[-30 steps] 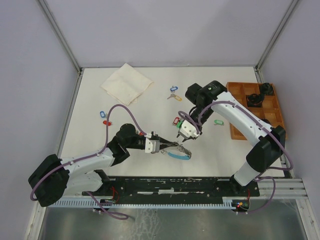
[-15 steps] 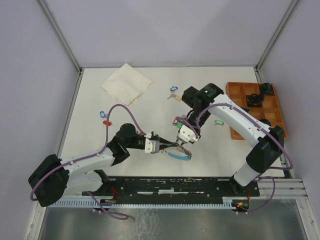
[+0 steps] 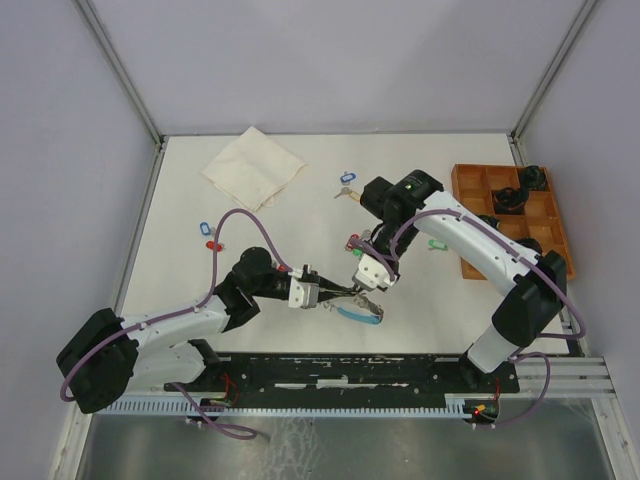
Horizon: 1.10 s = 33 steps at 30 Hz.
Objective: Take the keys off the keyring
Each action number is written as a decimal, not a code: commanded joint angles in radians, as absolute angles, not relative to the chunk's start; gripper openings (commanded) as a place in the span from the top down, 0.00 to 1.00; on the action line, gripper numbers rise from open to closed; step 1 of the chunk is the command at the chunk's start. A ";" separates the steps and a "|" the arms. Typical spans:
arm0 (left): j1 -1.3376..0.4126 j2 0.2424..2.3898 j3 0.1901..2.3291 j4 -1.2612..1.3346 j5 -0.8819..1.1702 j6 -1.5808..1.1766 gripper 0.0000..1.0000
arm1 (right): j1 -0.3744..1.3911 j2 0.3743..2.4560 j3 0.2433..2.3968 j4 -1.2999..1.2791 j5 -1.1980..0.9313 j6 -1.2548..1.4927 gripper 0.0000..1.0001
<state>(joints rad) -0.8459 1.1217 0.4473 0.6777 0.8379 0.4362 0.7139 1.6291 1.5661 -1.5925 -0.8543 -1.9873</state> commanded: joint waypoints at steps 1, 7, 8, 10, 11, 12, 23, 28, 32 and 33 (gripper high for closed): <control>-0.844 1.105 0.486 0.762 0.839 0.461 0.97 | 0.726 1.599 1.559 -1.612 -0.862 -1.995 0.84; -0.844 1.101 0.478 0.764 0.832 0.459 0.97 | 0.726 1.593 1.574 -1.632 -0.868 -1.993 0.99; -0.844 1.099 0.477 0.764 0.829 0.458 0.97 | 0.726 1.593 1.583 -1.636 -0.865 -1.987 0.99; -0.843 1.095 0.474 0.764 0.821 0.457 0.97 | 0.726 1.587 1.598 -1.640 -0.853 -1.963 0.99; -0.843 1.093 0.471 0.764 0.815 0.457 0.97 | 0.726 1.585 1.608 -1.642 -0.845 -1.945 0.99; -0.843 1.090 0.466 0.765 0.807 0.458 0.97 | 0.726 1.583 1.618 -1.643 -0.834 -1.927 0.99; -0.844 1.102 0.433 0.836 0.735 0.427 0.75 | 0.746 1.562 1.682 -1.629 -0.728 -1.753 0.99; -0.844 1.100 0.423 0.853 0.709 0.419 0.68 | 0.762 1.559 1.693 -1.622 -0.692 -1.705 0.99; -0.843 1.089 0.414 0.849 0.698 0.421 0.65 | 0.770 1.557 1.709 -1.621 -0.669 -1.679 0.99; -0.843 1.088 0.415 0.842 0.697 0.427 0.64 | 0.773 1.556 1.713 -1.623 -0.664 -1.674 0.99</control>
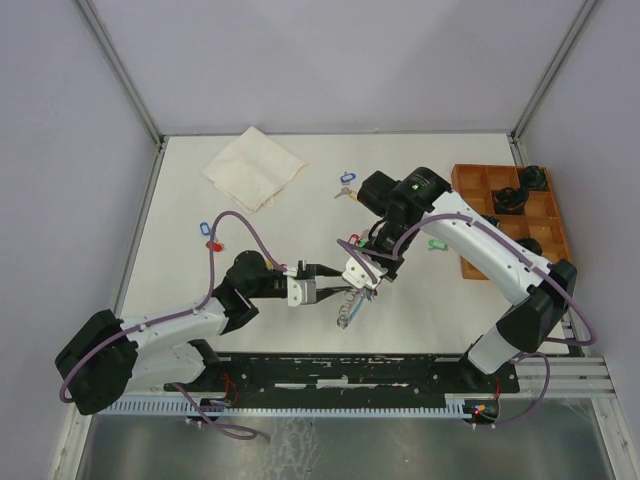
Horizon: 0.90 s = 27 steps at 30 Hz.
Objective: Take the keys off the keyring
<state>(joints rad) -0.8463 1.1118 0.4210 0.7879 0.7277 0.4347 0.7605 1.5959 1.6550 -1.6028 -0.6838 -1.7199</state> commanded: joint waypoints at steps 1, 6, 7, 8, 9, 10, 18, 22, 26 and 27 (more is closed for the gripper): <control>-0.844 1.088 0.417 0.832 0.695 0.436 0.64 | 0.776 1.557 1.718 -1.625 -0.659 -1.670 0.99; -0.844 1.095 0.444 0.791 0.705 0.467 0.64 | 0.788 1.555 1.736 -1.632 -0.632 -1.645 0.99; -0.844 1.093 0.449 0.772 0.704 0.478 0.64 | 0.791 1.554 1.739 -1.632 -0.628 -1.638 0.99; -0.844 1.085 0.455 0.743 0.694 0.495 0.64 | 0.793 1.554 1.741 -1.632 -0.623 -1.631 0.99; -0.843 1.070 0.457 0.710 0.672 0.510 0.65 | 0.794 1.553 1.744 -1.630 -0.620 -1.624 0.99; -0.844 1.052 0.456 0.689 0.661 0.524 0.65 | 0.796 1.554 1.744 -1.629 -0.616 -1.617 0.99; -0.844 0.943 0.398 0.710 0.559 0.485 0.63 | 0.799 1.551 1.744 -1.601 -0.596 -1.556 0.99; -0.843 0.946 0.392 0.782 0.535 0.377 0.63 | 0.799 1.546 1.748 -1.569 -0.583 -1.497 0.99; -0.846 0.973 0.409 0.827 0.478 0.167 0.68 | 0.799 1.539 1.746 -1.527 -0.569 -1.421 0.99; -0.848 0.976 0.413 0.829 0.449 0.119 0.69 | 0.800 1.539 1.744 -1.519 -0.566 -1.400 0.99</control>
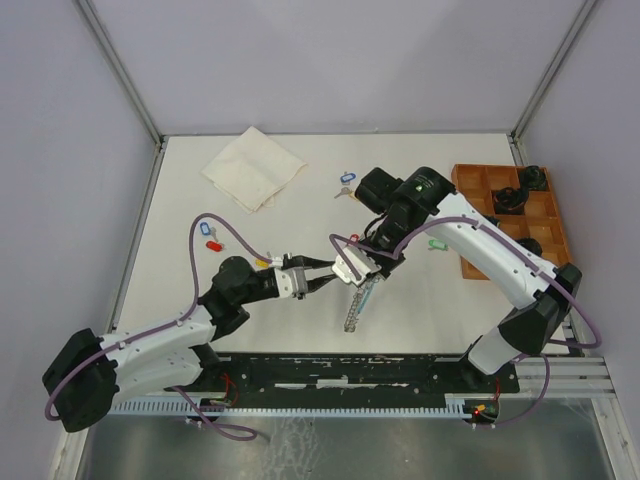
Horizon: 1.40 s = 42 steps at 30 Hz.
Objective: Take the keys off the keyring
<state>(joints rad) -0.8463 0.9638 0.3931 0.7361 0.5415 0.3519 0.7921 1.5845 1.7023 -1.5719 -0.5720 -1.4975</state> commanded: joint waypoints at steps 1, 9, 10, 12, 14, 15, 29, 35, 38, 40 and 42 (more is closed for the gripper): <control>-0.849 0.976 0.416 0.828 0.424 0.072 0.69 | 0.799 1.538 1.742 -1.509 -0.562 -1.380 0.99; -0.870 0.940 0.449 0.733 0.345 -0.046 0.70 | 0.801 1.533 1.730 -1.421 -0.526 -1.222 0.99; -0.871 0.939 0.456 0.722 0.341 -0.056 0.70 | 0.801 1.531 1.729 -1.414 -0.525 -1.206 0.99; -0.876 0.942 0.460 0.711 0.335 -0.080 0.70 | 0.801 1.531 1.725 -1.401 -0.529 -1.173 0.99; -0.884 0.952 0.462 0.711 0.332 -0.090 0.70 | 0.801 1.526 1.717 -1.386 -0.527 -1.147 0.99; -0.890 0.959 0.462 0.713 0.336 -0.090 0.70 | 0.801 1.525 1.714 -1.378 -0.526 -1.136 0.99; -0.928 1.094 0.500 0.761 0.362 -0.050 0.68 | 0.801 1.510 1.694 -1.331 -0.512 -1.058 0.99; -0.945 1.120 0.508 0.766 0.334 -0.065 0.68 | 0.801 1.510 1.689 -1.311 -0.507 -1.030 0.99; -0.947 1.113 0.503 0.759 0.326 -0.066 0.68 | 0.801 1.510 1.686 -1.299 -0.495 -1.017 0.99; -0.947 1.108 0.504 0.745 0.316 -0.065 0.68 | 0.801 1.510 1.686 -1.296 -0.494 -1.008 0.99; -0.950 1.106 0.508 0.731 0.303 -0.062 0.68 | 0.801 1.511 1.686 -1.292 -0.494 -0.997 0.99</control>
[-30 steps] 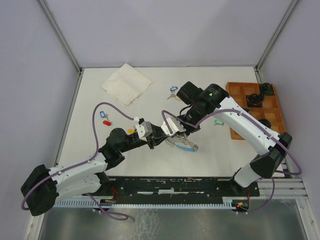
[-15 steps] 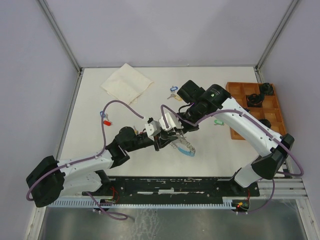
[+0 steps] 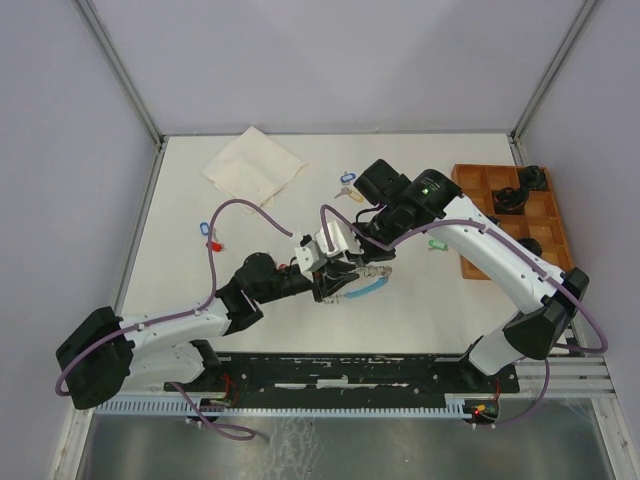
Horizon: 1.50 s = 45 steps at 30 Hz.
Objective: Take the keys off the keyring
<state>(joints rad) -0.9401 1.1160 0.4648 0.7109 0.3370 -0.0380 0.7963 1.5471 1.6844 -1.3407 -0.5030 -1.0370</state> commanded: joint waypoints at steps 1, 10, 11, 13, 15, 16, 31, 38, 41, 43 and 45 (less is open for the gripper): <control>-0.949 1.106 0.510 0.722 0.295 -0.060 0.69 | 0.801 1.512 1.687 -1.288 -0.494 -0.992 0.99; -0.951 1.121 0.531 0.675 0.262 -0.042 0.78 | 0.801 1.514 1.686 -1.274 -0.500 -0.959 0.99; -0.950 1.122 0.533 0.673 0.258 -0.041 0.78 | 0.801 1.514 1.685 -1.272 -0.501 -0.956 0.99; -0.950 1.126 0.539 0.668 0.255 -0.041 0.78 | 0.801 1.514 1.684 -1.267 -0.501 -0.946 0.99; -0.952 1.132 0.545 0.666 0.252 -0.044 0.77 | 0.801 1.511 1.681 -1.259 -0.501 -0.931 0.99; -0.952 1.136 0.547 0.665 0.252 -0.045 0.77 | 0.801 1.512 1.679 -1.255 -0.501 -0.927 0.99; -0.962 1.102 0.525 0.659 0.234 0.017 0.97 | 0.801 1.500 1.644 -1.196 -0.413 -0.845 0.99; -1.007 1.081 0.513 0.641 0.165 0.117 0.97 | 0.799 1.522 1.639 -1.149 -0.291 -0.785 0.99; -1.029 1.075 0.509 0.638 0.110 0.149 0.97 | 0.799 1.544 1.646 -1.156 -0.265 -0.774 0.99; -1.038 1.069 0.504 0.638 0.079 0.164 0.97 | 0.798 1.558 1.653 -1.169 -0.255 -0.773 0.99; -1.045 1.064 0.503 0.637 0.052 0.180 0.97 | 0.798 1.574 1.658 -1.178 -0.241 -0.771 0.99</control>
